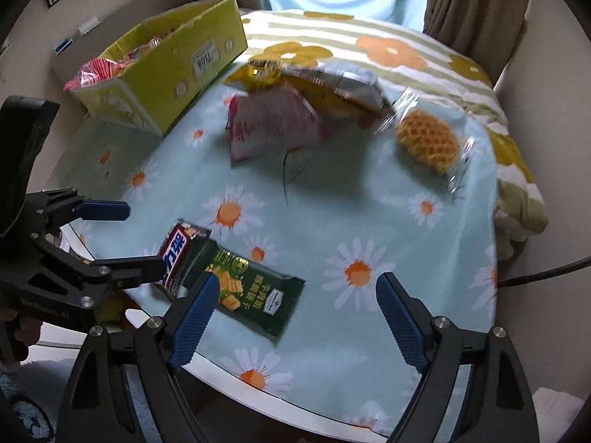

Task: Organize snacks
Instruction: 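Move both tools back over the chocolate bar and green cracker pack, then grasp the chocolate bar with the left tool while the right tool grasps the green cracker pack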

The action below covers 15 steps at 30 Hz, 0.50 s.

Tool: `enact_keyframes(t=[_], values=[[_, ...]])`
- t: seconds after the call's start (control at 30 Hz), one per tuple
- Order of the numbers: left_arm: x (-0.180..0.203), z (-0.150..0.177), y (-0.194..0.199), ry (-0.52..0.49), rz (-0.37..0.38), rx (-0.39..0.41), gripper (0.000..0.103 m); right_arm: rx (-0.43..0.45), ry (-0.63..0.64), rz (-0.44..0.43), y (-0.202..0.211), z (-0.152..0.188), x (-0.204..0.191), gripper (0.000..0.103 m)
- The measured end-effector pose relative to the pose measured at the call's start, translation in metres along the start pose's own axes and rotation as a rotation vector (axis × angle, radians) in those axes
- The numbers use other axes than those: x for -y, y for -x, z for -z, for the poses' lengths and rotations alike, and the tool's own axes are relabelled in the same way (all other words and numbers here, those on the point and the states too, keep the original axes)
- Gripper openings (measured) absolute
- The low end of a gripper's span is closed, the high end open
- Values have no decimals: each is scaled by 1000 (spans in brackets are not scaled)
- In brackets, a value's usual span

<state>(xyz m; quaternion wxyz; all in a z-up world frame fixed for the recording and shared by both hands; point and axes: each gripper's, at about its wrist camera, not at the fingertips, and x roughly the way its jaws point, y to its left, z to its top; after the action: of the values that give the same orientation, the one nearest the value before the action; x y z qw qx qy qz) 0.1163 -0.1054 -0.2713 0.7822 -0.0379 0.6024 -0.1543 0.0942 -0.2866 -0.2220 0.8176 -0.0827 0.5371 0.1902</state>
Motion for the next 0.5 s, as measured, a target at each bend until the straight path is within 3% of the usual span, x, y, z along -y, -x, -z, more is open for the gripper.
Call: enact_keyframes(t=[0.07,0.33,0.5], values=[[0,0,-10,-11,0,-18,74,-10,10,-10,-8,4,-1,84],[-7,-3,-32,-1,2,-57,66,-77,6,-9,-34,16,-8,84],[4,-7,-38,-82,-39,-71,64,-82,4,-21,-39,18,-9,84]])
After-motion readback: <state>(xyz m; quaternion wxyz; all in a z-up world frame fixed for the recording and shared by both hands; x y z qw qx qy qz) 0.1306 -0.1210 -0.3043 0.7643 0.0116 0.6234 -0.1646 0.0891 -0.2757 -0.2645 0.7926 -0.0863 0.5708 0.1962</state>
